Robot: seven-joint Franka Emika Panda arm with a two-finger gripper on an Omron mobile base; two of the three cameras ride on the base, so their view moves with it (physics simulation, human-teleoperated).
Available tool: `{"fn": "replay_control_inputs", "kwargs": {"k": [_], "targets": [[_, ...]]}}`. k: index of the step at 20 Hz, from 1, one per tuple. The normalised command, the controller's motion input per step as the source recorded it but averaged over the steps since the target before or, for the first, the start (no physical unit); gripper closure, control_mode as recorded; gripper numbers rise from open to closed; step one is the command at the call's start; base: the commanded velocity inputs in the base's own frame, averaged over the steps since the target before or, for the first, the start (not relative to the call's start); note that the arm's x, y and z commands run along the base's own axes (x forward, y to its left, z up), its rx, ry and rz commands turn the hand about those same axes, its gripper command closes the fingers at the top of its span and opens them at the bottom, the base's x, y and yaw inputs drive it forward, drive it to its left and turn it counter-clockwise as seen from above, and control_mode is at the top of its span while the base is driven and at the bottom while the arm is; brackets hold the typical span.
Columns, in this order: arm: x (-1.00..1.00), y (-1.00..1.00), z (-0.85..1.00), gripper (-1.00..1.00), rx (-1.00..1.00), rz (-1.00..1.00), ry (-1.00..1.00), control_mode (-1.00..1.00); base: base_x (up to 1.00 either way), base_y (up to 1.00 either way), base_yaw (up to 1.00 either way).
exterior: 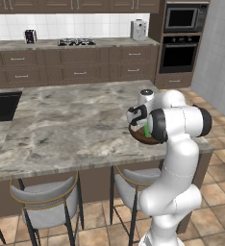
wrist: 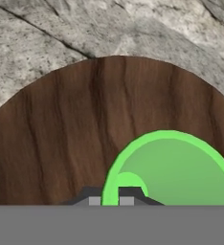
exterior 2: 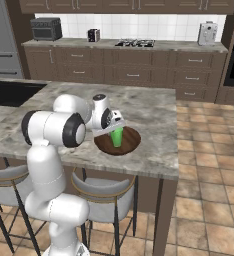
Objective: Place the cup inside the bowl on the dining table and move the bowl to any counter.
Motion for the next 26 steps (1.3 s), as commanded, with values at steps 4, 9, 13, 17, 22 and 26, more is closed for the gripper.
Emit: {"fn": "replay_control_inputs", "kwargs": {"k": [4,9,13,17,22,26], "targets": [[0.00,0.00,-0.09,1.00,0.00,0.04,0.00,-1.00,0.00,0.00,0.00],[0.00,0.00,-0.10,1.00,0.00,0.04,0.00,-1.00,0.00,0.00,0.00],[0.00,0.00,-0.06,1.00,0.00,0.02,0.00,-1.00,0.00,0.00,0.00],[0.00,0.00,0.00,1.00,0.00,0.00,0.00,-1.00,0.00,0.00,0.00],[0.00,0.00,0.00,1.00,0.00,0.00,0.00,-1.00,0.00,0.00,0.00],[0.00,0.00,0.00,-1.00,0.00,0.00,0.00,-1.00,0.00,0.00,0.00]]}}
